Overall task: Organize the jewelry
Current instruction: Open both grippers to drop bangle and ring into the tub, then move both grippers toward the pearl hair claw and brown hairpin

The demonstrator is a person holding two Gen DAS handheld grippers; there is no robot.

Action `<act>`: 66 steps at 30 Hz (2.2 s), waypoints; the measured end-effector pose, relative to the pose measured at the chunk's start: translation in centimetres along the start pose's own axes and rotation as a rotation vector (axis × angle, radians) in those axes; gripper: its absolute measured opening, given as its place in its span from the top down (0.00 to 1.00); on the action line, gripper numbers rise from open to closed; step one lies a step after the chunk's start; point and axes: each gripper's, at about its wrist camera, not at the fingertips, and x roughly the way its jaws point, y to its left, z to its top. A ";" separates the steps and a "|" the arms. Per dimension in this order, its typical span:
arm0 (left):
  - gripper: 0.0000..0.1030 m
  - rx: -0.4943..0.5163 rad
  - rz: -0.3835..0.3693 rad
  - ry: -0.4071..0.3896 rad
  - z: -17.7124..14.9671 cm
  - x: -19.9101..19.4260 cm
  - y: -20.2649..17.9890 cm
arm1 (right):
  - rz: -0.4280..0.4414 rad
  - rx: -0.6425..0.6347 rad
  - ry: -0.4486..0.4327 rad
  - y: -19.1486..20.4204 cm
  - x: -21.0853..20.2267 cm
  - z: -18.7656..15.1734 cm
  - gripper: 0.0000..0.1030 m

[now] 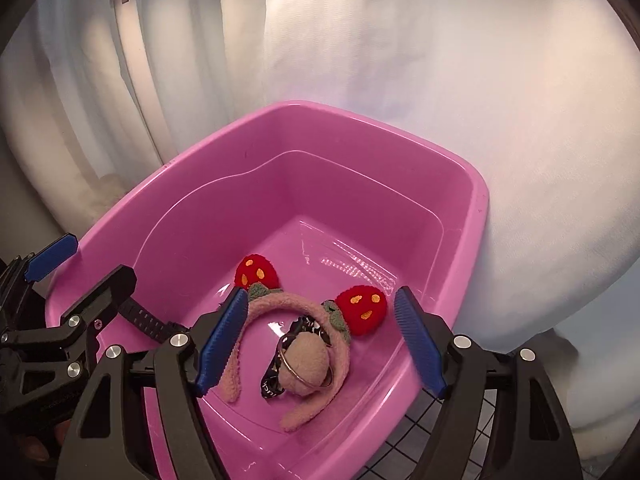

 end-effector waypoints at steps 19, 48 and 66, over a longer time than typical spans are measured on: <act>0.10 -0.010 -0.040 -0.019 -0.8 -3.9 -1.0 | 0.033 0.095 -0.132 -2.2 -6.0 -2.6 0.30; 0.10 0.260 -0.455 0.054 -7.6 -6.6 -27.1 | -0.282 0.583 -0.048 -22.5 -16.1 -30.3 0.30; 0.10 0.414 -0.397 0.183 -13.1 5.4 -36.4 | -0.329 0.517 0.051 -28.9 -2.9 -29.0 0.30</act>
